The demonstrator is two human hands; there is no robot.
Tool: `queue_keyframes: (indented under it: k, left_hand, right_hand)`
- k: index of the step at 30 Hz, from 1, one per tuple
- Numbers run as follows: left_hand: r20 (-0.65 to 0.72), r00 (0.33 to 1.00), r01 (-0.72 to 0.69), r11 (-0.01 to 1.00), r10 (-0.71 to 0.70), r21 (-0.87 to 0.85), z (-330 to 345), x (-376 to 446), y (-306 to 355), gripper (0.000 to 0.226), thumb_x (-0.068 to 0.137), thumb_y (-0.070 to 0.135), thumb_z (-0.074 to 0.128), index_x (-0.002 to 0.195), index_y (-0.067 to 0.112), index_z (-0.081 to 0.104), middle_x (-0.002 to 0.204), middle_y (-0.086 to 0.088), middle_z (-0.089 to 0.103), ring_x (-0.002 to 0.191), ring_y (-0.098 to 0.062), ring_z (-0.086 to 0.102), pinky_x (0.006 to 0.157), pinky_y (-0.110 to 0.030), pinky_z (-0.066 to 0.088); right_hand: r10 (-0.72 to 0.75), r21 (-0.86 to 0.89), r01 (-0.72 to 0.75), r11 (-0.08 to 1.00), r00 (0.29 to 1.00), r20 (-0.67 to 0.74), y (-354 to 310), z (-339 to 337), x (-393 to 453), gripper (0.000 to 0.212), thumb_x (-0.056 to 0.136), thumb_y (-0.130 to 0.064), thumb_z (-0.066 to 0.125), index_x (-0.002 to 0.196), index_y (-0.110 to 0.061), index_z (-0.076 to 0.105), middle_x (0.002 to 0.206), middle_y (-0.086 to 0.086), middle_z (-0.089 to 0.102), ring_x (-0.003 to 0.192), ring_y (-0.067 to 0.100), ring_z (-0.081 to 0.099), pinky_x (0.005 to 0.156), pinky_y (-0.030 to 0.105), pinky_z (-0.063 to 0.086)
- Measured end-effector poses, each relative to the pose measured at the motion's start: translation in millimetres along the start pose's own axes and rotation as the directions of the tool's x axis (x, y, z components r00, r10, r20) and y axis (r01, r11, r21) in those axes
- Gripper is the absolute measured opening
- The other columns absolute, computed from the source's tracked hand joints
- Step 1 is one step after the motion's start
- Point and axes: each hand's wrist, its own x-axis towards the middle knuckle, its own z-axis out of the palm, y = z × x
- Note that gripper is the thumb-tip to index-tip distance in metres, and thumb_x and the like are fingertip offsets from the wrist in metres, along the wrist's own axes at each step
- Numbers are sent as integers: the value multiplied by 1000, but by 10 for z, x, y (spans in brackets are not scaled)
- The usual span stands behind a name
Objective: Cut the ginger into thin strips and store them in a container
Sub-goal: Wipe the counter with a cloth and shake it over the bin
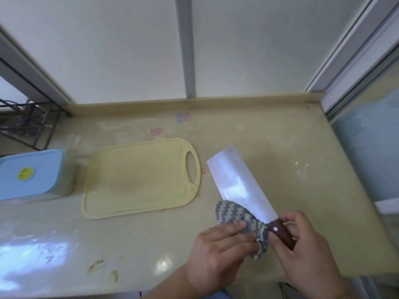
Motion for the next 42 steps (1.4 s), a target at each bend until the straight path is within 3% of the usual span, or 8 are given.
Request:
queue_keyframes:
  k: [7,9,11,15,23,33,38,42]
  left_hand:
    - [-10,972,234,967,-236,-102,-343,-146,-90,21,96,14,57,103,22,75,111,4,74,110,-14,69,96,-32,54]
    - [-44,544,662,461,-838,-591,-391,52,11,18,96,10,62,95,22,75,96,-3,77,89,-19,72,78,-29,59]
    - [288,168,392,-205,-943,-897,-349,218,56,17,94,3,58,97,14,72,98,-20,75,84,-30,72,70,-36,61]
    - [633,256,3,-654,-731,-757,-375,449,89,36,88,10,46,103,-10,72,105,-30,70,84,-39,73,67,-45,62]
    - [603,346,-15,-647,-718,-762,-628,145,-263,24,87,19,76,93,-2,67,73,-16,62,66,-32,66,62,-39,55]
    - [518,245,-71,-548,-820,-834,-936,12,-540,62,95,44,53,135,-4,59,143,-30,52,127,-47,56,100,-62,47]
    - [661,375,-44,-725,-650,-688,-716,38,-317,95,93,71,44,150,-4,38,157,-33,30,144,-52,32,117,-64,28]
    - [643,442,-73,-740,-625,-669,-669,116,-296,106,86,83,44,149,-2,43,157,-31,32,145,-49,32,119,-62,27]
  right_hand:
    - [113,344,-77,936,990,-86,-139,61,132,30,84,-43,78,91,-29,53,62,1,72,36,11,53,39,24,40]
    - [136,527,-129,840,990,25,-201,84,104,17,100,-17,66,93,-15,50,51,7,59,28,19,40,33,18,31]
    - [75,521,-129,844,990,123,-302,144,11,15,100,-10,60,91,-18,51,49,6,56,27,16,38,34,16,29]
    - [-58,218,29,976,990,127,-351,367,-101,25,84,-18,82,85,-27,58,64,-12,74,49,7,64,47,21,44]
    - [-141,92,128,987,980,139,-212,308,-169,45,74,-37,82,85,-65,49,58,-20,67,50,-5,53,55,11,41]
    - [-126,-21,124,992,978,-168,75,-176,-135,41,67,-26,96,91,-38,66,63,-20,72,60,-6,62,60,3,43]
    - [-650,-330,560,760,673,-353,-89,197,184,22,88,-18,67,84,-1,80,88,11,77,85,17,68,89,14,48]
    - [-837,-512,675,531,512,-192,-13,446,324,21,92,-7,62,84,-11,81,83,11,77,66,32,73,51,39,56]
